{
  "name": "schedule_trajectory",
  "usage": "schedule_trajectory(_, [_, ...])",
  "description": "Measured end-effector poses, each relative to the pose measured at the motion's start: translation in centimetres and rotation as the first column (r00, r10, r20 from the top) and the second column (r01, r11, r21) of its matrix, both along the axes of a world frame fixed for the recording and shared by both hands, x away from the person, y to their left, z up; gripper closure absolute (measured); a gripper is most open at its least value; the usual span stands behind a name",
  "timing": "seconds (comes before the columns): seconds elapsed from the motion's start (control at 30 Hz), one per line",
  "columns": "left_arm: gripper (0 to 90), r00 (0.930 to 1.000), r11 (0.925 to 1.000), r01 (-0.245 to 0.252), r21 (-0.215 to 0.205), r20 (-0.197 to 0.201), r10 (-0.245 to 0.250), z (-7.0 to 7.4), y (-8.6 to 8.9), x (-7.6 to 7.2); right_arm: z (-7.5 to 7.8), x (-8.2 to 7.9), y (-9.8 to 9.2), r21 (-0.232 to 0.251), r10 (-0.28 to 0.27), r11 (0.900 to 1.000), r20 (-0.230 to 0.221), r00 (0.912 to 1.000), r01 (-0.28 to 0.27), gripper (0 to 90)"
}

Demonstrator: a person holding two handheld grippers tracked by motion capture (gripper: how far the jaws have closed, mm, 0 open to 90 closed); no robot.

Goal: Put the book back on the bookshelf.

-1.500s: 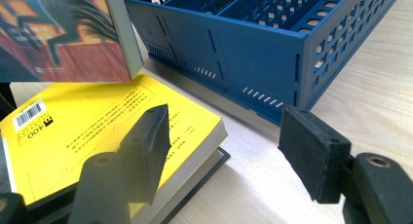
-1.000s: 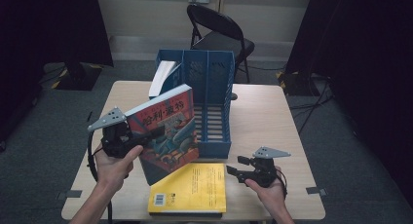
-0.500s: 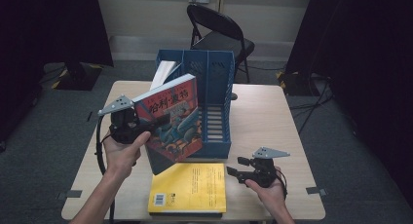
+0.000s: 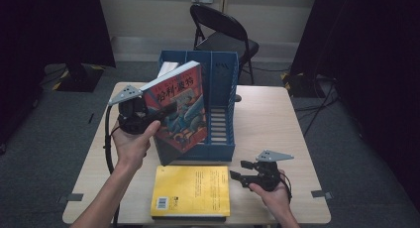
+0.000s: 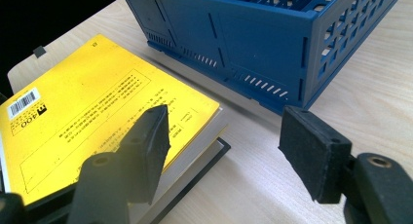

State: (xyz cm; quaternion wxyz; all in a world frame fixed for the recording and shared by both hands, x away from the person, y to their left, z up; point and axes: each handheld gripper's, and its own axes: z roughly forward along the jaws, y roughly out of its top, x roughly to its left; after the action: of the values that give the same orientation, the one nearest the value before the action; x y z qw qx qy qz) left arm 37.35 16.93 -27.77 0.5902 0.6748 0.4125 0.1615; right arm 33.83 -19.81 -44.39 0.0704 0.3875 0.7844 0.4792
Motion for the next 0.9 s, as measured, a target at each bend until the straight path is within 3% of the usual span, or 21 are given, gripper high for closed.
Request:
schedule_trajectory(0.3, [74.6, 0.9974, 0.9967, -0.071, 0.039, -0.005, 0.072, 0.3, -1.1, 2.0, 0.0, -0.1, 0.0, -0.004, 0.003, 1.0, -0.001, 1.0, -0.003, 34.6])
schedule_trajectory(0.47, [74.6, 0.9911, 0.988, -0.133, 0.077, 0.01, 0.133, 0.2, -2.0, 3.1, -0.1, 0.0, -0.1, -0.003, -0.003, 1.0, -0.004, 1.0, 0.003, 34.5])
schedule_trajectory(0.7, [74.6, 0.9852, 0.9831, -0.171, 0.065, 0.008, 0.171, -0.2, -3.0, 4.2, -0.2, 0.1, -0.2, -0.007, -0.009, 1.0, -0.005, 0.9999, 0.009, 34.5])
schedule_trajectory(0.83, [74.6, 0.9839, 0.9801, -0.179, 0.086, 0.012, 0.179, -0.5, -3.5, 5.4, -0.2, 0.0, -0.3, -0.007, -0.007, 1.0, -0.007, 1.0, 0.007, 34.6])
schedule_trajectory(0.9, [74.6, 0.9782, 0.9753, -0.207, 0.075, 0.004, 0.208, -0.6, -3.7, 6.1, -0.3, 0.1, -0.2, -0.003, -0.007, 1.0, -0.011, 0.9999, 0.007, 34.4])
